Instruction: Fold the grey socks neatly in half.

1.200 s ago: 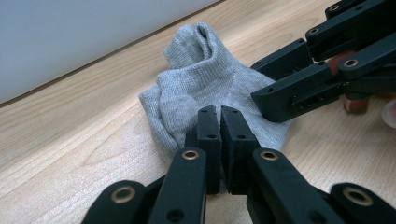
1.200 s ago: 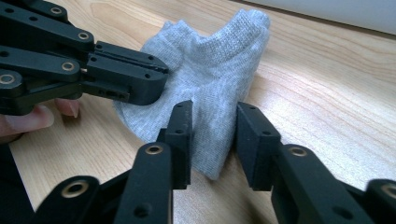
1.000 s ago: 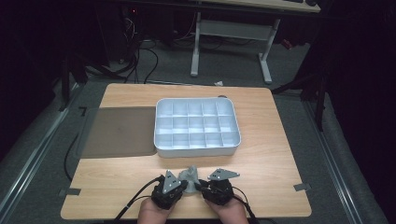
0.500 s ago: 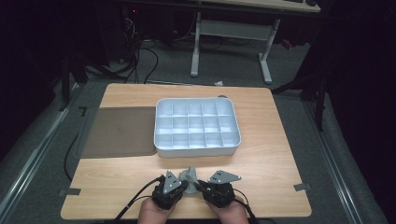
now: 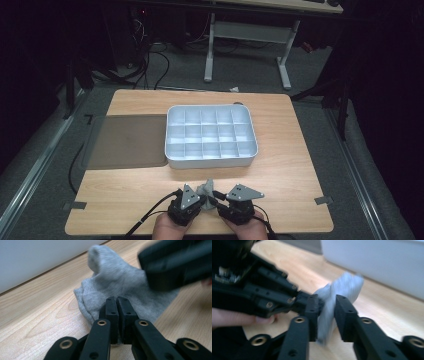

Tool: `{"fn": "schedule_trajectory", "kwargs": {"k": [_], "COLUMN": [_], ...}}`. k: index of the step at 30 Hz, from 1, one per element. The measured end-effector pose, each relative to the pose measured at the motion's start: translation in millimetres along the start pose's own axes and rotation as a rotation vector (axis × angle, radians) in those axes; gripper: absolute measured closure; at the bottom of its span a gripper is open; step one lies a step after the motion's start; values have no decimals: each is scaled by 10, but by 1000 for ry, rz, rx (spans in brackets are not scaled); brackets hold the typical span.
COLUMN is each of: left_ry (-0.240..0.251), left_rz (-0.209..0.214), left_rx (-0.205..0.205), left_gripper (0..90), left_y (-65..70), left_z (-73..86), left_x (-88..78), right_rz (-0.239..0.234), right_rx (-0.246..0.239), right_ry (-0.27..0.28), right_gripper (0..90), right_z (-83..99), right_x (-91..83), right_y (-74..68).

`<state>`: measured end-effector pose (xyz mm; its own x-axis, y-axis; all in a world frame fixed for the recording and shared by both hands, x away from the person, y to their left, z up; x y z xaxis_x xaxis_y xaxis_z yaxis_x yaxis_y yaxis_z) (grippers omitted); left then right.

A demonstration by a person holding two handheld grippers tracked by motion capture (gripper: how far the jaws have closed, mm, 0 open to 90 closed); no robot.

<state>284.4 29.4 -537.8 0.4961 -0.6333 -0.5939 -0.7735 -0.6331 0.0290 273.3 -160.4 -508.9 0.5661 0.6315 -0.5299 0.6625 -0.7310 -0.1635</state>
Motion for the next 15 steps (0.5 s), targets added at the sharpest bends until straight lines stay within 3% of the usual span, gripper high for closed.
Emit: {"fn": "schedule_trajectory", "kwargs": {"k": [6, 8, 11, 12, 15], "left_ry": [0, 0, 1, 1, 1], "left_rz": [1, 1, 1, 1, 4], "left_rx": [1, 3, 1, 1, -1], "left_gripper": [870, 870, 869, 868, 868], "left_y": [-1, 0, -1, -2, -4], "left_z": [0, 0, 0, 0, 0], "left_x": [0, 0, 1, 1, 0], "right_rz": [67, 89, 86, 90, 98], "right_rx": [55, 68, 67, 67, 59], "right_ry": [27, 3, -50, -68, -100], "right_gripper": [660, 647, 628, 642, 817], "right_z": [-14, 8, 54, 65, 93], "right_x": [-102, -87, -22, -2, 51], "right_y": [215, 277, 298, 286, 225]}}
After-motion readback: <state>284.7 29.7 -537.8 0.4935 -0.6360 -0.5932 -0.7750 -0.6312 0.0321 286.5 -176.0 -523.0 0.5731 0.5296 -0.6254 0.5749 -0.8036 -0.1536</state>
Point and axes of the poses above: each handheld gripper's, and its own axes: x roughly forward along the jaws, z roughly out of its underside, y roughly to its right, the point moved 1 cm from there along x, roughly forward along the jaws, and after that the axes turned 3 degrees about x, right-handed, at the moved point
